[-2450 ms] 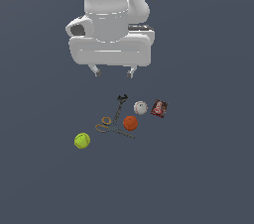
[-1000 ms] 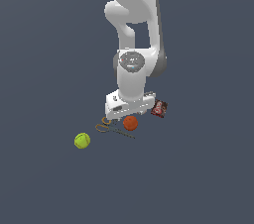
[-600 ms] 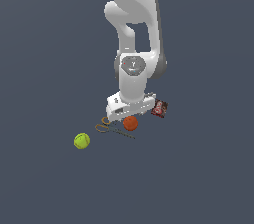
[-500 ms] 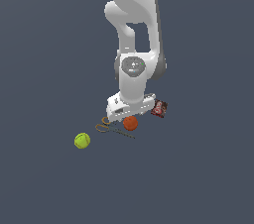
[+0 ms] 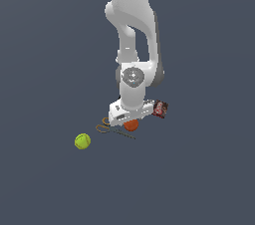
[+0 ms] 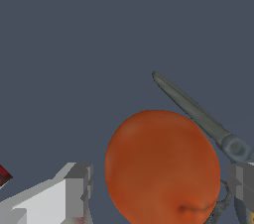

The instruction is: Pick up a designated object from a clutter of objects.

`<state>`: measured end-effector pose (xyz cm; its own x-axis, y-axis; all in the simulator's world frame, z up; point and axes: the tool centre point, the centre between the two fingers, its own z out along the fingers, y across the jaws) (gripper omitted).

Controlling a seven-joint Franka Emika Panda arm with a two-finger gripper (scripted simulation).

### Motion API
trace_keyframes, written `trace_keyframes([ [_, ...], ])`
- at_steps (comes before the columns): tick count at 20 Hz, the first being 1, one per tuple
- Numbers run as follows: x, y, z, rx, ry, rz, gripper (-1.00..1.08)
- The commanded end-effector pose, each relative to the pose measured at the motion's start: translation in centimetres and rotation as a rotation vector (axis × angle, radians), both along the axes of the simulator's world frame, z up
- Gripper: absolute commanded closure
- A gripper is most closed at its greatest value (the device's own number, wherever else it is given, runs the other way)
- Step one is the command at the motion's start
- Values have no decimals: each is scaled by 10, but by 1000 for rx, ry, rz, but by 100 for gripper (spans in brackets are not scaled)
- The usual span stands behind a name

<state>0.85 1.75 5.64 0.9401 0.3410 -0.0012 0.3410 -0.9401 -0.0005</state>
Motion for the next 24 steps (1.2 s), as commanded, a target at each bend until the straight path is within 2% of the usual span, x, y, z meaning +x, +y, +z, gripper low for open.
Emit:
trace_keyframes([
  [1, 1, 0, -7, 0, -1, 1, -92],
  [4, 1, 0, -9, 0, -1, 1, -92],
  [5, 1, 0, -9, 0, -1, 1, 108],
  [17, 1, -1, -7, -1, -2, 0, 108],
  [24, 8, 0, 13, -1, -2, 0, 108],
])
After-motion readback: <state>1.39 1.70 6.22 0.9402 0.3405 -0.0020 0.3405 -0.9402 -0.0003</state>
